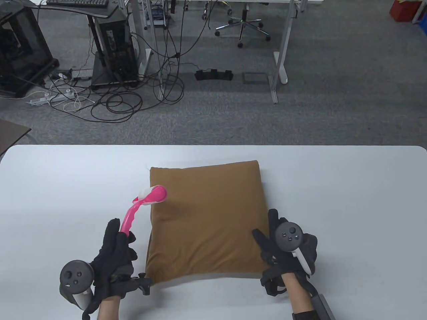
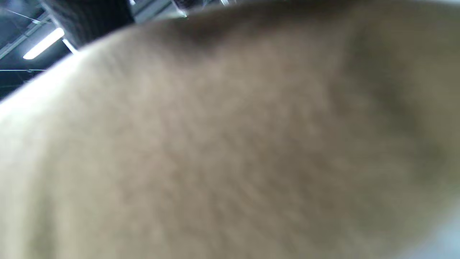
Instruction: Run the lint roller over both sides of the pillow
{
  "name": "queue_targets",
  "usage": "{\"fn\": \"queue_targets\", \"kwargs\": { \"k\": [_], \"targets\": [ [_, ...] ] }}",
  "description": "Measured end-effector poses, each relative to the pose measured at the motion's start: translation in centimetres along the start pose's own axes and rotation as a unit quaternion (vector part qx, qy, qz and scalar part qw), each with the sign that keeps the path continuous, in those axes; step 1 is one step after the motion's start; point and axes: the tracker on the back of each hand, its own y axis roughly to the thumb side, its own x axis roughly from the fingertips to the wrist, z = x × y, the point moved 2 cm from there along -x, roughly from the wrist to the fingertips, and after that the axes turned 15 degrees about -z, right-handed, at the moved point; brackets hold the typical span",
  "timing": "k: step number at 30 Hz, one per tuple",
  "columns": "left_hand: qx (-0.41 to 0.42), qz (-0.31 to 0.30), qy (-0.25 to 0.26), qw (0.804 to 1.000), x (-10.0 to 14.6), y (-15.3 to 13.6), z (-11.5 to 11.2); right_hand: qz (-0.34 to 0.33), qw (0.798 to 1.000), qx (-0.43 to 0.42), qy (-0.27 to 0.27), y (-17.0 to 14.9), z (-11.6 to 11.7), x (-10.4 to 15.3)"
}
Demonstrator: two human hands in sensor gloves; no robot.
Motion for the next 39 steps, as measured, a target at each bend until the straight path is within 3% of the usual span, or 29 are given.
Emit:
{"fn": "queue_targets", "kwargs": {
  "k": [4, 10, 20, 22, 26, 33, 39],
  "targets": [
    [-0.021, -0.014, -0.015, 1.0, -0.1, 0.6, -0.5, 0.014, 0.999, -0.024, 0.033, -0.7, 0.7, -0.1],
    [-0.084, -0.037, -0.041, 0.995, -0.6, 1.8, -0.5, -0.01, 0.999, 0.038, 0.009, 0.4, 0.4, 0.0],
    [-0.184, -0.017, -0.141, 0.973, 0.2, 7.2, -1.0, -0.017, 1.0, 0.024, 0.006, 0.3, 0.5, 0.0],
    [-0.205, -0.007, -0.198, 0.959, 0.8, 7.6, -2.2, -0.02, 0.999, 0.026, 0.007, 0.4, 0.5, -0.1],
    [-0.275, -0.033, -0.237, 0.931, 0.9, 7.8, -5.2, -0.021, 0.999, 0.023, 0.008, 0.4, 0.7, -0.2],
    [-0.355, -0.001, -0.317, 0.879, -2.7, 6.1, -10.8, -0.024, 0.999, 0.018, 0.01, 0.4, 0.7, -0.1],
    [-0.384, 0.044, -0.352, 0.852, -5.9, 4.5, -13.7, -0.025, 1.0, 0.014, 0.013, 0.4, 0.8, -0.1]
  ]
}}
